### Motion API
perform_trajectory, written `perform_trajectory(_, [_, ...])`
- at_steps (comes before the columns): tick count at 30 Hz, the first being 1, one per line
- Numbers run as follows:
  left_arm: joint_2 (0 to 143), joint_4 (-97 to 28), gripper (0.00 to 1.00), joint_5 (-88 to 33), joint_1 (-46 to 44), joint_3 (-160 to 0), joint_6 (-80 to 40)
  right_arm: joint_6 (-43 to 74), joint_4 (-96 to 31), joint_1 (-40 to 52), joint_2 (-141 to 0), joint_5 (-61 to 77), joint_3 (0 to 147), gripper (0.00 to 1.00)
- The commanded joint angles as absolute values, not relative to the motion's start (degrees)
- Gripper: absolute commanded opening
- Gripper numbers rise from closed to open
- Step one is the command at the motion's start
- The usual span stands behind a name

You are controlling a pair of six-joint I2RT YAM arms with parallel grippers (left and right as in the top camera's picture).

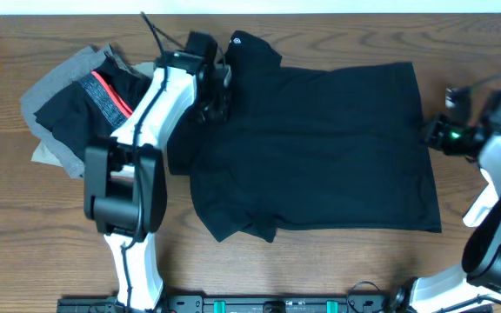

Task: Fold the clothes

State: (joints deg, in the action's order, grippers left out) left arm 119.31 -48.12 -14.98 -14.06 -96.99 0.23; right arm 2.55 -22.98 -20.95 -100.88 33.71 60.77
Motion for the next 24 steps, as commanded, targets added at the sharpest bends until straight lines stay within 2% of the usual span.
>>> perform_trajectory(1, [120.05, -44.84, 0.13, -14.76, -14.85, -97.95, 0.86, 8.51, -21.15, -15.27, -101.08, 22.5, 61.54, 0.01])
perform_trajectory(5, [124.38, -40.25, 0.07, -16.86, -15.51, -97.95, 2.85, 13.8, -15.62, -9.89, -103.66, 13.87, 61.54, 0.01])
perform_trajectory(18, [130.72, -38.11, 0.06, -17.26, -15.81, -97.84, 4.97, 23.0, -7.11, -6.52, -115.18, 11.86, 61.54, 0.01])
perform_trajectory(24, [135.66, -30.55, 0.06, -9.41, -15.53, -97.84, 5.1, 29.04, -1.76, -6.5, -121.47, 9.47, 61.54, 0.01])
